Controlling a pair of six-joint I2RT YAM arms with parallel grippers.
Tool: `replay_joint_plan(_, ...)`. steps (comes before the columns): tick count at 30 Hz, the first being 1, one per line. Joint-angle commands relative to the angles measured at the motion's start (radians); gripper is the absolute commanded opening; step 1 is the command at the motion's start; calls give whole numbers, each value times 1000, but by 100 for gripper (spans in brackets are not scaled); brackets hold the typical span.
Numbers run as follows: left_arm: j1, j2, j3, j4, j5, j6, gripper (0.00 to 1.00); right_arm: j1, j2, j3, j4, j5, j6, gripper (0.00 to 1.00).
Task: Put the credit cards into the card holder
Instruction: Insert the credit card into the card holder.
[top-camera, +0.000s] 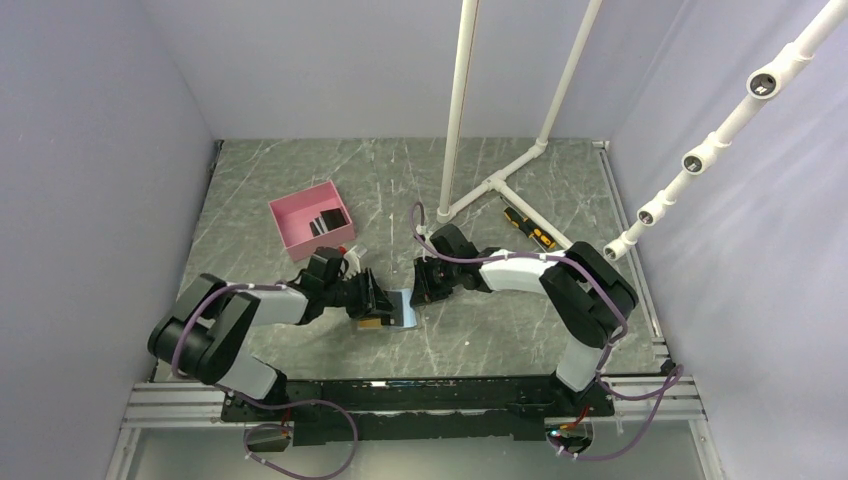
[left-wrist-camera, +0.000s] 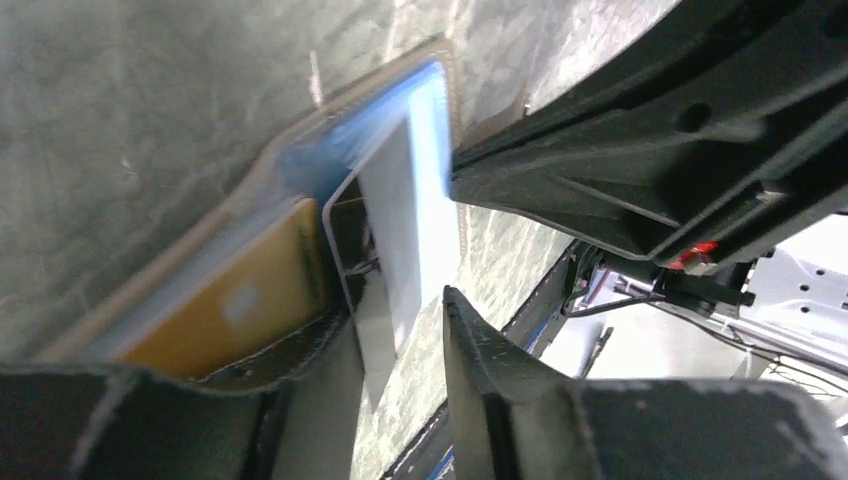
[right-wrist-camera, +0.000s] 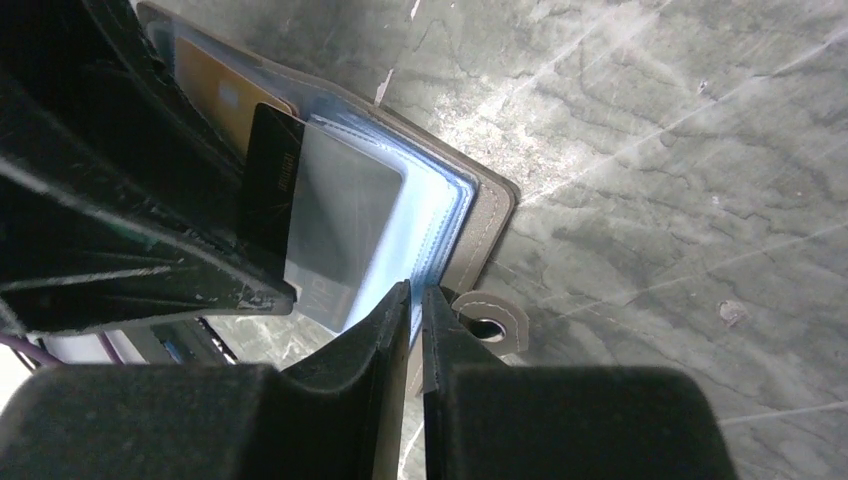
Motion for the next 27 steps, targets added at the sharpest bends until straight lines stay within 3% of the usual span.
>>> replay_joint_plan(1,-20,-101,49,-197,-104,62,46,12,32,-21,29,-1,-5,11)
replay_joint_plan(3,-20,-148,71,-295,-141,88,53,12,30,-24,29,-2,-5,11)
replay_joint_plan(11,-29,-219,129,-502,-233,138,58,11,33,-20,30,-4,-8,10)
replay_joint_plan(17,-56,-171,159,-484,-226,149,60,12,41,-20,29,-10,-7,10)
replay_joint_plan(27,-227,-87,298,-572,-371,156,62,15,39,-21,29,-7,-7,9)
